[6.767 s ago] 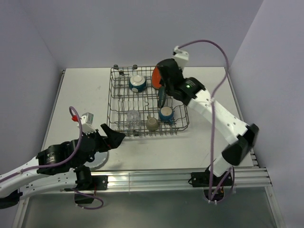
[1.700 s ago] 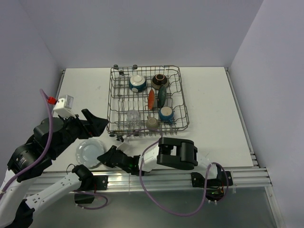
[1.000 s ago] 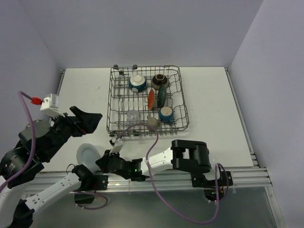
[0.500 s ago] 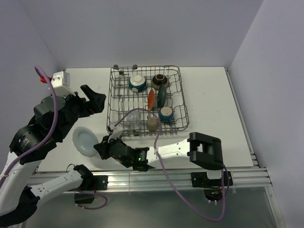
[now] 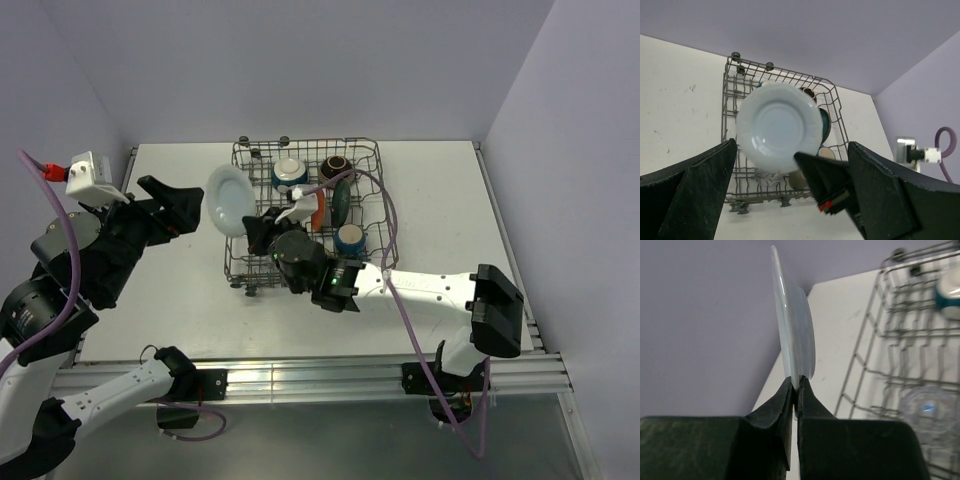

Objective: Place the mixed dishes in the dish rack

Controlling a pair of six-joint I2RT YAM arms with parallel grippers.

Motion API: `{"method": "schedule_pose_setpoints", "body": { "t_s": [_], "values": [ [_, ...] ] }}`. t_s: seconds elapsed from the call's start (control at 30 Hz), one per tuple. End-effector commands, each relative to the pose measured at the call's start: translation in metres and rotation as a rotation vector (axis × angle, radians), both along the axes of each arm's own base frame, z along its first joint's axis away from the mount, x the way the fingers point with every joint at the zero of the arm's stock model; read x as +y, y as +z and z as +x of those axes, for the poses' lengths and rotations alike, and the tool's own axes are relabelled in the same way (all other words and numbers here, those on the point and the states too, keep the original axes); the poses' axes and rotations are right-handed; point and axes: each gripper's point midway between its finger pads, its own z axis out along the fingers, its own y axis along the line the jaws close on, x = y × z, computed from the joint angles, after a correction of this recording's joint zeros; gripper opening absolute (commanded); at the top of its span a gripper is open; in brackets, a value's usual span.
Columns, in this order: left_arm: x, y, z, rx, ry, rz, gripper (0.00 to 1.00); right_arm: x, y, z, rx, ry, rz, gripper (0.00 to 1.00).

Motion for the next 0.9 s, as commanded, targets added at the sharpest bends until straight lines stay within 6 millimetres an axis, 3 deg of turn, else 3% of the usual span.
{"method": "schedule_pose_setpoints", "body": {
  "t_s": [0.0, 0.17, 0.5, 0.87],
  "values": [
    [0.000, 0.004, 0.001, -0.028, 0.002, -0.009, 0.99, -0.050, 0.046, 0.032, -0.024, -0.230, 0.045, 0.00],
    [-0.003, -0.001, 0.002, -0.030, -0.014, -0.009, 0.99, -0.083, 0.041, 0.063, -0.017, -0.394, -0.072, 0.00],
    [-0.021, -0.027, 0.012, 0.017, -0.054, 0.028, 0.99, -0.096, 0.025, 0.101, -0.039, -0.546, -0.400, 0.00],
    [-0.036, -0.059, 0.019, 0.075, -0.082, 0.036, 0.99, -0.105, -0.060, 0.125, 0.109, -0.538, -0.515, 0.00]
  ]
}}
